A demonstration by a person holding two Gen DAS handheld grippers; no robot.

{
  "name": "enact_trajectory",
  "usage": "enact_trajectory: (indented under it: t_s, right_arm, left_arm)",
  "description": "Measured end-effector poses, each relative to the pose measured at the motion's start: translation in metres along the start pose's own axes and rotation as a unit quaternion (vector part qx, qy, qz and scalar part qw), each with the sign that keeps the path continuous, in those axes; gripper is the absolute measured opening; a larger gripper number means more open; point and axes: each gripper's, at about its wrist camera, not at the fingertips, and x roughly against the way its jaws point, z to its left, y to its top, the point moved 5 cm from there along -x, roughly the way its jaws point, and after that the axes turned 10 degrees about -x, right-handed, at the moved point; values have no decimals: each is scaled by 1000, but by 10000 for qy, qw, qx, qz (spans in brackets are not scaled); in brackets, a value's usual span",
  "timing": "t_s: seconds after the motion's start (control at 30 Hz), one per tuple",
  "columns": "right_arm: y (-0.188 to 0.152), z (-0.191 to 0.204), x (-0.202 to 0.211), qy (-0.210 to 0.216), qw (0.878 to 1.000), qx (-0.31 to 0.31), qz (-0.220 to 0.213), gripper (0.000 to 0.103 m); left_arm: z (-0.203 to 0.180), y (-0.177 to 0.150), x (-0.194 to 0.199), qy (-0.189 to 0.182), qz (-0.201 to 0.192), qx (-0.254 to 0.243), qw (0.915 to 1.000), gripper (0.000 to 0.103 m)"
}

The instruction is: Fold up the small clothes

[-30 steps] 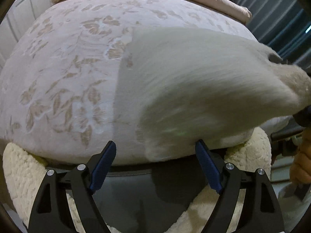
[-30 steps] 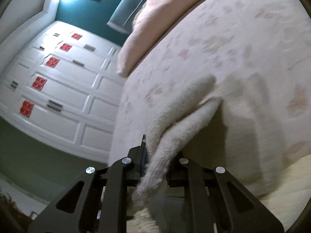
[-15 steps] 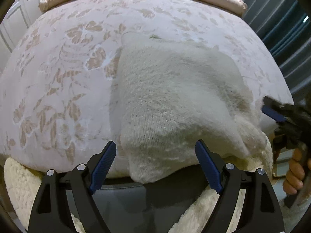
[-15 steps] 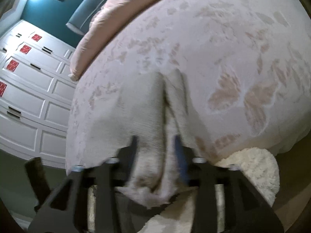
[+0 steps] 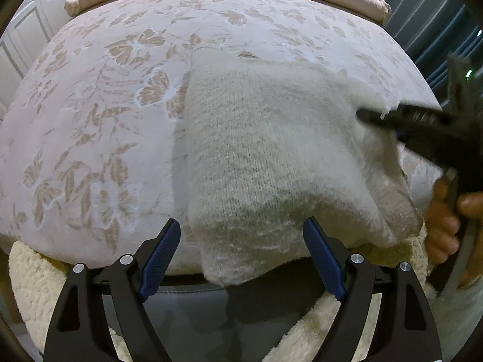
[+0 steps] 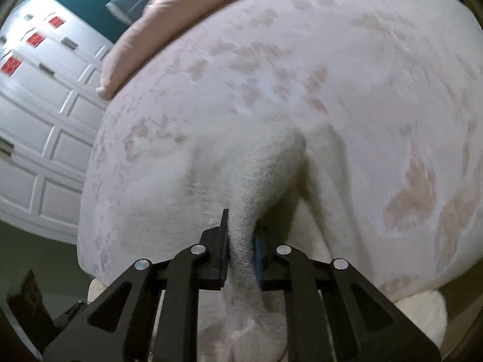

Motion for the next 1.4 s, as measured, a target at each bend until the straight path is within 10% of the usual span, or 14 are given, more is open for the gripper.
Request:
enact_trajectory:
  t_s: [0.17, 0.33, 0.5, 0.63, 0.8, 0.83, 0.87, 0.9, 1.07, 1.2, 1.4]
  right_arm:
    - [20, 45, 84, 1470, 9835, 363, -992, 10]
    - [18, -39, -17, -702, 9975, 72, 87, 10]
    - [-2, -42, 30, 227, 9986, -438, -179, 21]
    - [-47, -56, 66, 361, 9985, -409, -92, 51]
    - [-98, -60, 50, 326, 9980, -406, 367, 51]
    - [-103, -60, 42, 235, 9981, -407, 403, 49]
    - [-107, -59, 35, 164, 9982, -349, 460, 19]
    - [-107, -53, 32, 174, 9983, -303, 464, 10]
    - [-89, -29, 100, 1101, 9927, -239, -423, 10]
    - [-108, -91, 44, -294, 9981, -380, 390, 9]
    - [-108, -75, 35, -680, 9958, -336, 516, 15]
  left_arm:
    - [4, 1, 17, -188, -283, 86, 9994, 81]
    - [7, -2, 7, -64, -97, 103, 9999, 81]
    - [16, -6, 12, -132, -132, 261, 9995, 81]
    - [22, -2, 16, -293, -214, 474, 9982, 81]
    - [23, 13, 20, -550, -495, 693, 9948, 81]
    - [21, 16, 17, -531, -471, 699, 9950, 81]
    - [20, 18, 17, -540, -461, 701, 9950, 81]
    - [16, 21, 16, -565, -445, 679, 9951, 81]
    - [7, 20, 10, -399, -293, 430, 9978, 81]
    - [8, 5, -20, -253, 161, 364, 9989, 81]
    - [9, -7, -26, -217, 282, 327, 9988, 82]
